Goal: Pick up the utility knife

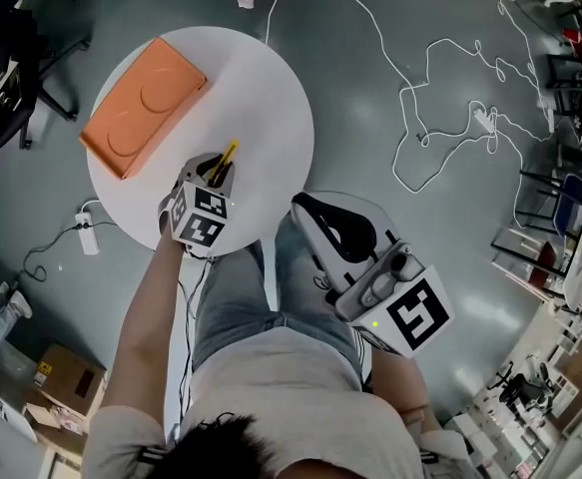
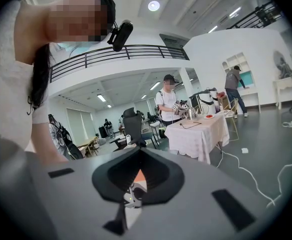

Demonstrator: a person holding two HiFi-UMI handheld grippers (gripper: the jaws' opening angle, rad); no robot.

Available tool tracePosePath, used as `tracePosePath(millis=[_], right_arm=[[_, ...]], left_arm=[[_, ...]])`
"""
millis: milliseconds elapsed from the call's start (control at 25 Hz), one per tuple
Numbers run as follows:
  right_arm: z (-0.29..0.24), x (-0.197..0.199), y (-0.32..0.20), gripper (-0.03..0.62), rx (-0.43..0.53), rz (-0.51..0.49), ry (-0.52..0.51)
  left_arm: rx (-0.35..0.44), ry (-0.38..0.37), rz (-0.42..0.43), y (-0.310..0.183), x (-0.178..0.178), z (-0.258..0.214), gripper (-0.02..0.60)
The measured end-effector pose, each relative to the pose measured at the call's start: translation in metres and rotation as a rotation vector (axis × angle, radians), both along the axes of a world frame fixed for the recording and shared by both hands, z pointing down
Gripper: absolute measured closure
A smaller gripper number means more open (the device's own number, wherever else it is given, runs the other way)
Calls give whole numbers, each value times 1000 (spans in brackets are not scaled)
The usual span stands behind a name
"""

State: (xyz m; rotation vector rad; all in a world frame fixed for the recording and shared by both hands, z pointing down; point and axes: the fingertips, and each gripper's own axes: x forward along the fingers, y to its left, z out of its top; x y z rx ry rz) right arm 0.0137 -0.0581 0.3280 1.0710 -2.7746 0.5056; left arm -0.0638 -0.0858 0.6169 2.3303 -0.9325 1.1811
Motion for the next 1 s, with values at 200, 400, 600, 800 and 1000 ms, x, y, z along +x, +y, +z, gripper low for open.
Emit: tracePosePath(millis=[200, 400, 600, 800, 1000], right_arm=[[2, 2, 5, 586, -10, 4, -12], [-4, 2, 4, 586, 2, 7, -34], [-2, 4, 10, 586, -2, 2, -6], [-9, 5, 11, 586, 15, -10, 0], [-17, 4, 12, 586, 43, -32, -1]], left_arm=[[5, -4, -15, 1, 1, 1, 499], [-4, -39, -8, 1, 2, 2, 513], [-18, -34, -17, 2, 2, 2, 518], [11, -13, -27, 1, 7, -11, 520], [66, 41, -53, -5, 15, -37, 520]])
